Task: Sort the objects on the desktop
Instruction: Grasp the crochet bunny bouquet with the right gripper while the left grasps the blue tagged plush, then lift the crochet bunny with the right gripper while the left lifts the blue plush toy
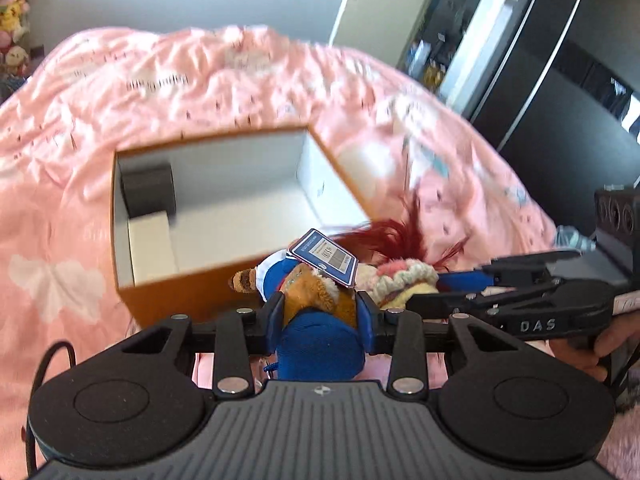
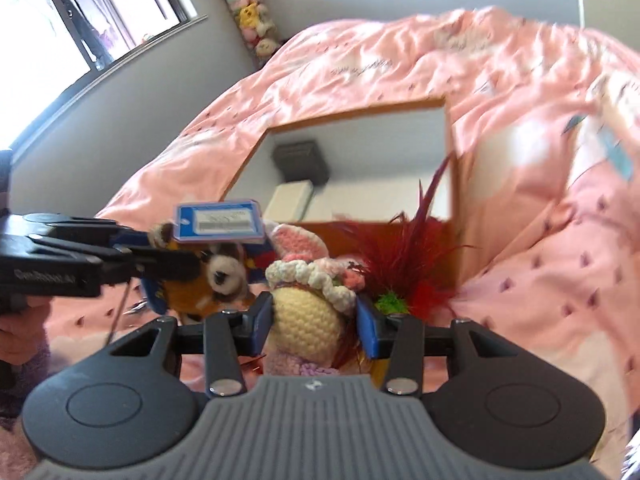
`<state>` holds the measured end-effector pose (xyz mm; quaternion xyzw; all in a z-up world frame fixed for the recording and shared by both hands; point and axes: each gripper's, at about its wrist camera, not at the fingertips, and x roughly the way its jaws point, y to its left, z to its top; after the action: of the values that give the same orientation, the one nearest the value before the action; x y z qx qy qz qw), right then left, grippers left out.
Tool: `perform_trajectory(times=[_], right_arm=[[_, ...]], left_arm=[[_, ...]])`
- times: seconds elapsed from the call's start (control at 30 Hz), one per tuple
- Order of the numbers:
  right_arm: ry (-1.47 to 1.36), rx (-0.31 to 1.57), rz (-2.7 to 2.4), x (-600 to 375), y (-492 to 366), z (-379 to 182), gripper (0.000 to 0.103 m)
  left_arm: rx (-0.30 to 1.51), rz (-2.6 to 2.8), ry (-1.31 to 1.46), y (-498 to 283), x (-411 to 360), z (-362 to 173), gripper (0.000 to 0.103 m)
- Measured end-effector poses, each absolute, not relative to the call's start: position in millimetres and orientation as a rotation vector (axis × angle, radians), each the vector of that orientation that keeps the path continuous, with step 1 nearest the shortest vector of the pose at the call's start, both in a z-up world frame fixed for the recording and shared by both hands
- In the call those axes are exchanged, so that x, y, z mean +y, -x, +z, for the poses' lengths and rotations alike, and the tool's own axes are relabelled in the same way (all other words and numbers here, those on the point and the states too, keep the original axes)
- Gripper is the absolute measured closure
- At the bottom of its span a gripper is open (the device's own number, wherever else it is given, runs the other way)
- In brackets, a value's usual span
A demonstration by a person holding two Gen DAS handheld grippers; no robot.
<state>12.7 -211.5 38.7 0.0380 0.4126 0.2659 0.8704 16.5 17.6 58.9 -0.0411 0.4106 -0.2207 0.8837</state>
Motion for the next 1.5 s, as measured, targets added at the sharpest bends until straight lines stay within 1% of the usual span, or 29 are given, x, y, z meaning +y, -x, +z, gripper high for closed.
perform_trajectory(times=[0.1, 0.23, 0.37, 0.63, 0.7, 0.77, 0.87, 1.07, 1.23, 1.3, 1.37, 1.5], right_arm=[[-0.083, 0.891, 0.518, -221, -24, 27, 0.056], [-0.111, 0.968, 0.528, -225, -36, 5, 0.056], [-0.085, 1.043, 0.530, -218, -37, -12, 0.054], [-0.137, 1.080, 0.555, -224, -28, -2, 0.049], [-0.160, 1.073, 0.577, -223, -25, 2, 0.045], [-0.154, 1.070, 0.581, -219, -24, 2, 0.044], [-0.100, 1.076, 0.535, -207, -26, -1, 0.044], [-0.066, 1.034, 0.517, -210, -22, 10, 0.044], [-0.064, 1.018, 0.540, -209, -19, 16, 0.045], [-0.059, 1.025, 0.539, -206, -20, 15, 0.049], [-0.069, 1.033, 0.544, -207, -19, 14, 0.052], [-0.076, 1.031, 0.573, -203, -17, 17, 0.052]], left_arm=[[0.814, -0.462, 0.082, -19, 10, 53, 0.060], [0.805, -0.460, 0.079, -25, -1, 35, 0.060], [0.779, -0.468, 0.072, -24, -8, 23, 0.060], [0.856, -0.447, 0.076, -22, -7, -5, 0.060], [0.884, -0.439, 0.097, -25, -4, -11, 0.058], [0.915, -0.438, 0.101, -27, -3, -17, 0.057], [0.962, -0.433, 0.079, -30, -6, -27, 0.054], [1.068, -0.420, 0.051, -39, -15, -50, 0.053], [1.095, -0.393, 0.051, -44, -19, -58, 0.047], [1.099, -0.385, 0.044, -47, -23, -61, 0.046], [1.110, -0.380, 0.036, -48, -25, -64, 0.046], [1.107, -0.380, 0.083, -48, -17, -64, 0.054]])
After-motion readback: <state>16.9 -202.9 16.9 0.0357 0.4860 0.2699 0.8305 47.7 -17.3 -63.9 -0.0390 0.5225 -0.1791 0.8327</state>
